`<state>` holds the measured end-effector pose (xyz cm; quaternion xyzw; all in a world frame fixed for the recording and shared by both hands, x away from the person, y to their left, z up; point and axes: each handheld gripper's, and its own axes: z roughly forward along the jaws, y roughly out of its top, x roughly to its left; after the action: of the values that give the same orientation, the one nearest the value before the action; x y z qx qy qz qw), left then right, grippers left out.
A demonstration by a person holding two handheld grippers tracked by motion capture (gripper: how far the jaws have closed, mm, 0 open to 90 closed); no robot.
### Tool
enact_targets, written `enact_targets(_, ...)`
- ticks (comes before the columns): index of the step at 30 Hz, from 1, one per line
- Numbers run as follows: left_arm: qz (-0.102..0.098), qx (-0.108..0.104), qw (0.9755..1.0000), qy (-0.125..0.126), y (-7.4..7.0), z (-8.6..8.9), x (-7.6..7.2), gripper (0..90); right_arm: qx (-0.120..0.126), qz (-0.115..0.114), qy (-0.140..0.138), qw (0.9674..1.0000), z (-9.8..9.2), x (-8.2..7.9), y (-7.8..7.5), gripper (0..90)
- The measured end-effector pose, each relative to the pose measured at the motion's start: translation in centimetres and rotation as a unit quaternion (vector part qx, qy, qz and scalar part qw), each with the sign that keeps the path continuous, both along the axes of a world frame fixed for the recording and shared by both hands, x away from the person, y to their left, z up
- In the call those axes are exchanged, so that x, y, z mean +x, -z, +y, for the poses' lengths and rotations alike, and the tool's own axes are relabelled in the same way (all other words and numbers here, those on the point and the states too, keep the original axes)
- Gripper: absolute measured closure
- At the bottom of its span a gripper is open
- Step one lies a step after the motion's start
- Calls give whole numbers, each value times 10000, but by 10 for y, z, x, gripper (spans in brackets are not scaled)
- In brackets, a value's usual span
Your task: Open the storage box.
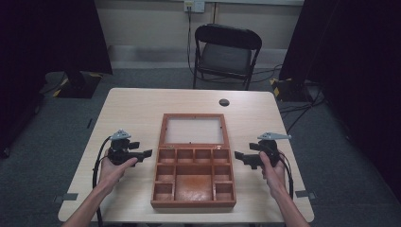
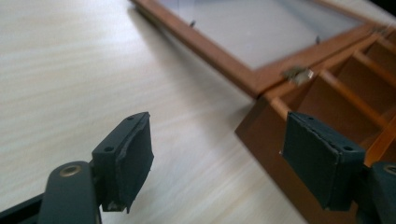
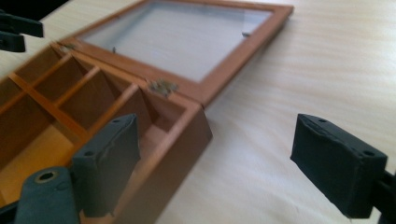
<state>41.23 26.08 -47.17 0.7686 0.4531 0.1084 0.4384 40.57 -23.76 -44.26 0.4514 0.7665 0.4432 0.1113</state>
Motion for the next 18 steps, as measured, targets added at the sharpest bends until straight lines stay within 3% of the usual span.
enact_targets(3,39,85,9999,-45,3,0,-1,231,-143,46,56,9999,-4,-7,3,145)
enact_targets(4,3,179,9998,-23,3,-2,-2,230,-318,59,142,9994,-7,-12,7,145)
enact_targets(9,87,426,9990,41,6,-2,-4,216,-488,163,298,9982,-12,-22,16,145)
enact_targets(10,49,625,9980,14,7,1,-6,216,-606,250,352,9972,-15,-24,22,145)
enact_targets(13,61,639,9979,-46,8,4,-8,217,-812,300,442,9953,-18,-26,29,146)
enact_targets(16,231,1009,9946,-3,17,8,-13,202,-984,364,475,9933,-22,-26,36,145)
enact_targets(18,190,994,9948,-58,20,9,-15,200,-1122,344,584,9914,-24,-26,40,145)
